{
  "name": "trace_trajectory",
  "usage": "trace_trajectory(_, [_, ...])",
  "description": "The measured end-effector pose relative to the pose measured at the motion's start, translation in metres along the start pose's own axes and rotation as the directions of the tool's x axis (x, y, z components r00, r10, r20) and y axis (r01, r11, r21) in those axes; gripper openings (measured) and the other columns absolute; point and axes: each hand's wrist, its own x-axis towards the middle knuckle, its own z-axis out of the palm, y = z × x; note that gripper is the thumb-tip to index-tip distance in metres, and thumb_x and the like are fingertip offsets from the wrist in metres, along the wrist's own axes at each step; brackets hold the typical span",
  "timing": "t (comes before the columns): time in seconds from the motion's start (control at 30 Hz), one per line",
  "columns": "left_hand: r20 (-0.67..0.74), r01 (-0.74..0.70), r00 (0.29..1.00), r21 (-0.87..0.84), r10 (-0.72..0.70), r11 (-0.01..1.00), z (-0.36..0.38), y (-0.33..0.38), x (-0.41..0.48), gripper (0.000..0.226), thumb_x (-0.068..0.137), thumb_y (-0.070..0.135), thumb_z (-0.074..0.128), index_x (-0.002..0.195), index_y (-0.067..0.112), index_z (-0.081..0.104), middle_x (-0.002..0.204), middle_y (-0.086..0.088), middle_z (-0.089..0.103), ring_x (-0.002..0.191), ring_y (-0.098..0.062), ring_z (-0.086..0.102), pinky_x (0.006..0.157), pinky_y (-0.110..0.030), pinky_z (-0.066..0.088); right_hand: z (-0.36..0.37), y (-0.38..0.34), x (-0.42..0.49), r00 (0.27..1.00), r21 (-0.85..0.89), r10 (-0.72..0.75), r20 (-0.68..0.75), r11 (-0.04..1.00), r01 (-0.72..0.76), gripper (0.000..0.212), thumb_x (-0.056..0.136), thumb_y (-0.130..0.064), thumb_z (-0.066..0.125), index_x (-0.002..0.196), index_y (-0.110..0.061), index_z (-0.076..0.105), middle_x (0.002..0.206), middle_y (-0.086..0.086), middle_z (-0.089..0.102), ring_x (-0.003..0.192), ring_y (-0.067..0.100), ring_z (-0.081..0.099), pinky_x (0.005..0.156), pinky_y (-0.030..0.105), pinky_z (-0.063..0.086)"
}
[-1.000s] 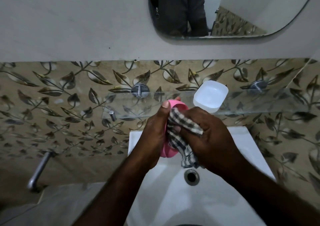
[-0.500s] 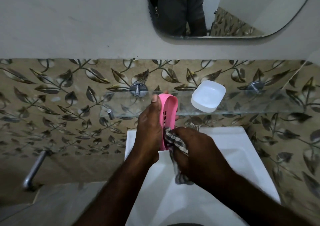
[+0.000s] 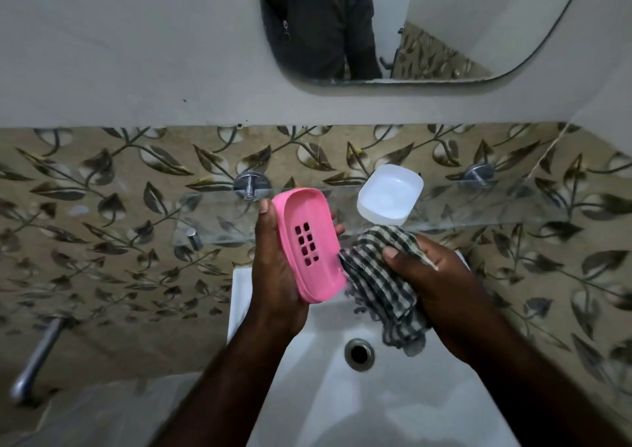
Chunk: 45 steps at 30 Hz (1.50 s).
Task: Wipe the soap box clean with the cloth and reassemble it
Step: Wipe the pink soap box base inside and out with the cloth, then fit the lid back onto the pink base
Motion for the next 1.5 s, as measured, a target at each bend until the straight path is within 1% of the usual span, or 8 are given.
trace_trajectory(0.17, [0.044, 0.093, 0.995, -0.081, -0.09, 0.992, 0.002, -0.003, 0.005, 0.065, 0.092, 0.058, 0.03, 0.12, 0.01, 0.064, 0.105, -0.018, 0.069, 0.086, -0.029, 0.068, 0.084, -0.043, 0.05, -0.026, -0.003, -0.003, 0.999, -0.246, -0.032, 0.02, 0.969, 0.036, 0.017, 0.094, -0.009, 0.064, 0.103, -0.02, 0.073, 0.097, 0.003, 0.078, 0.093, 0.022, 0.074, 0.086, 0.04, 0.055])
trace_trajectory(0.33, [0.051, 0.136, 0.99, -0.137, -0.13, 0.981, 0.004, -0.007, 0.01, 0.065, 0.092, 0.059, 0.033, 0.123, 0.01, 0.062, 0.11, -0.02, 0.066, 0.091, -0.031, 0.067, 0.085, -0.046, 0.051, -0.067, -0.017, 0.016, 0.933, -0.399, -0.147, -0.327, 0.917, 0.005, 0.011, 0.089, -0.008, 0.068, 0.098, -0.013, 0.072, 0.084, 0.004, 0.077, 0.075, 0.015, 0.074, 0.063, 0.025, 0.055])
trace_trajectory(0.57, [0.083, 0.155, 0.987, -0.201, -0.141, 0.967, 0.014, -0.005, 0.028, 0.082, 0.08, 0.066, 0.042, 0.137, 0.008, 0.05, 0.126, -0.022, 0.058, 0.096, -0.032, 0.067, 0.089, -0.05, 0.051, -0.092, -0.017, 0.089, 0.789, -0.507, -0.343, -0.509, 0.861, 0.047, 0.039, 0.084, -0.023, 0.071, 0.121, -0.017, 0.06, 0.111, 0.004, 0.071, 0.098, 0.018, 0.068, 0.088, 0.038, 0.057])
trace_trajectory(0.8, [0.113, 0.215, 0.975, -0.295, -0.189, 0.931, 0.004, -0.007, 0.042, 0.087, 0.083, 0.074, 0.039, 0.138, 0.007, 0.05, 0.125, -0.022, 0.056, 0.102, -0.035, 0.06, 0.089, -0.05, 0.051, -0.086, 0.005, 0.105, 0.701, -0.88, -0.609, -0.372, 0.471, -0.057, 0.044, 0.079, -0.014, 0.068, 0.122, -0.008, 0.061, 0.124, 0.017, 0.059, 0.118, 0.037, 0.052, 0.101, 0.045, 0.043])
trace_trajectory(0.9, [0.139, 0.253, 0.966, -0.323, -0.218, 0.912, 0.002, -0.006, 0.043, 0.087, 0.082, 0.074, 0.041, 0.137, 0.007, 0.051, 0.129, -0.024, 0.055, 0.104, -0.036, 0.06, 0.087, -0.049, 0.052, -0.069, -0.01, 0.094, 0.702, -0.892, -0.672, -0.235, 0.436, 0.118, 0.036, 0.083, -0.016, 0.07, 0.118, -0.009, 0.063, 0.123, 0.014, 0.059, 0.118, 0.03, 0.052, 0.099, 0.036, 0.041])
trace_trajectory(1.17, [0.233, 0.26, 0.954, -0.323, -0.189, 0.91, -0.005, -0.008, 0.04, 0.086, 0.085, 0.073, 0.036, 0.128, 0.003, 0.06, 0.127, -0.025, 0.059, 0.103, -0.036, 0.063, 0.09, -0.046, 0.051, -0.048, 0.012, 0.09, 0.863, -0.906, -0.39, 0.32, 0.141, 0.4, 0.051, 0.065, -0.02, 0.091, 0.11, -0.008, 0.07, 0.107, 0.013, 0.068, 0.106, 0.037, 0.061, 0.094, 0.04, 0.044])
trace_trajectory(1.37, [0.247, 0.229, 0.957, -0.304, -0.155, 0.925, -0.011, -0.003, 0.038, 0.087, 0.084, 0.072, 0.036, 0.125, -0.001, 0.061, 0.124, -0.028, 0.059, 0.103, -0.038, 0.064, 0.093, -0.046, 0.05, -0.041, -0.005, 0.078, 0.784, -0.868, -0.505, 0.36, 0.127, 0.481, 0.032, 0.069, -0.004, 0.085, 0.099, -0.007, 0.074, 0.095, 0.014, 0.071, 0.092, 0.035, 0.064, 0.086, 0.04, 0.048])
trace_trajectory(1.5, [0.217, 0.181, 0.969, -0.318, -0.114, 0.931, -0.017, -0.004, 0.04, 0.087, 0.082, 0.071, 0.04, 0.127, -0.001, 0.059, 0.12, -0.027, 0.06, 0.105, -0.038, 0.062, 0.097, -0.046, 0.047, -0.03, -0.053, 0.046, 0.819, -0.741, -0.455, 0.349, 0.401, 0.539, 0.024, 0.086, -0.026, 0.067, 0.11, -0.026, 0.062, 0.095, -0.015, 0.066, 0.082, 0.003, 0.061, 0.066, 0.013, 0.044])
